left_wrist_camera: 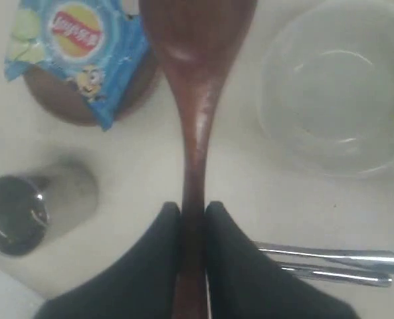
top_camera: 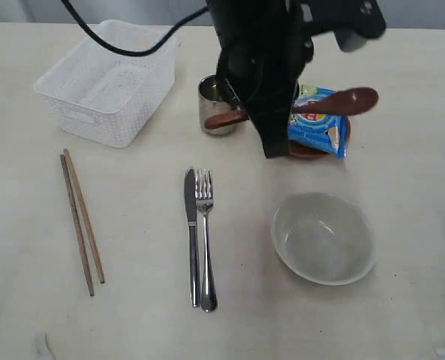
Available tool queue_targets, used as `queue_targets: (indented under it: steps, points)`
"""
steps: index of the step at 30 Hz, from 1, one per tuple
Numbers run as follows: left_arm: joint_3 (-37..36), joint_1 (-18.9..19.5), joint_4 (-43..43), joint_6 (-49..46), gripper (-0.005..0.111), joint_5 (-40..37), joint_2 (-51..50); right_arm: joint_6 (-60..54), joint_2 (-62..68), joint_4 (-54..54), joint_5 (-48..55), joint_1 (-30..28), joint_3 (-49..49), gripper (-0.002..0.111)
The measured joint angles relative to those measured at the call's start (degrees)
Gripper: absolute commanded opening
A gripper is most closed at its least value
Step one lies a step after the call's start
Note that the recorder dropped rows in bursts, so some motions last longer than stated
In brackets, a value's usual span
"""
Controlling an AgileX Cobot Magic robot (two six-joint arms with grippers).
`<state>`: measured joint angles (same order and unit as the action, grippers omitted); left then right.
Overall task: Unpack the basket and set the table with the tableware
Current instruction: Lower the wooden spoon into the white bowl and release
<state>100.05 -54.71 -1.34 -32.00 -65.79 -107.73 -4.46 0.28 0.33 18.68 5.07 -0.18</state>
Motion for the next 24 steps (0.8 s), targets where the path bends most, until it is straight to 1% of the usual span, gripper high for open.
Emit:
queue_targets:
  steps: [4, 9, 15, 24]
  points:
    - [0.0, -4.1, -1.6, -4.1, 0.0, -1.1, -3.3, 0.0, 0.0, 0.0, 0.0, 0.0, 0.0, 0.0]
    - [0.0, -7.6, -5.5, -6.5, 0.0, -2.0, -7.5, 0.0, 0.0, 0.0, 0.0, 0.0, 0.0, 0.0]
    - [0.0, -8.4, -8.3, -6.8, 0.0, -2.7, -10.7, 0.0, 0.0, 0.0, 0.0, 0.0, 0.0, 0.0]
    - [0.0, -9.0, -8.5, -6.8, 0.0, -2.8, -13.5, 0.0, 0.0, 0.0, 0.4, 0.0, 0.0, 0.0]
